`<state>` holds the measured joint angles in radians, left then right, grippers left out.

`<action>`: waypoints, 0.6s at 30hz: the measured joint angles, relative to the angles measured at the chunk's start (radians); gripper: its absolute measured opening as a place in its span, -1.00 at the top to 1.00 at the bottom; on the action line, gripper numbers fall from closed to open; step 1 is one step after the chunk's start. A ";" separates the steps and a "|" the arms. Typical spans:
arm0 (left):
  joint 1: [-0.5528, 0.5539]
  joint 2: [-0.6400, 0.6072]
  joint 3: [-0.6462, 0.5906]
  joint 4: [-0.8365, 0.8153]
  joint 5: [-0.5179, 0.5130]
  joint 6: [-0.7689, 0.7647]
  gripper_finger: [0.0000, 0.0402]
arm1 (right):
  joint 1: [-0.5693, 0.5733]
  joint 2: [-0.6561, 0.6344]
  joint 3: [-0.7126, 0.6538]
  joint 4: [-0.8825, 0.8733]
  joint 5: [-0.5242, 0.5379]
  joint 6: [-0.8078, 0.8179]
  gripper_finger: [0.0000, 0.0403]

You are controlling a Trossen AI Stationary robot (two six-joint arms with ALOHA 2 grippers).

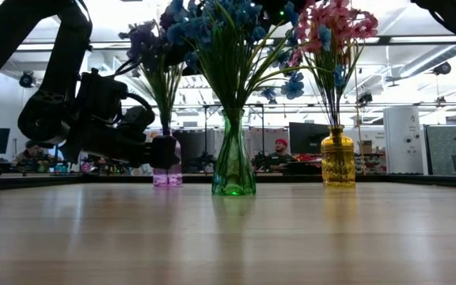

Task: Sort flowers into vase by color
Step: Put the violet flowers into the violet vase

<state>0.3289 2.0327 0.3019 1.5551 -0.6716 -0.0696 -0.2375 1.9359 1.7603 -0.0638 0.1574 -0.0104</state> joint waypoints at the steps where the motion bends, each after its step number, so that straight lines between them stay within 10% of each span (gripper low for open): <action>1: -0.002 0.000 0.000 0.000 0.000 0.000 -0.54 | 0.000 -0.003 0.000 -0.004 0.000 0.001 -0.62; 18: -0.014 0.000 -0.003 0.001 0.002 -0.003 -0.55 | 0.006 -0.005 0.000 -0.007 0.000 -0.007 -0.63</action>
<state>0.3149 2.0327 0.2993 1.5562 -0.6697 -0.0727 -0.2310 1.9311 1.7603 -0.0709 0.1570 -0.0176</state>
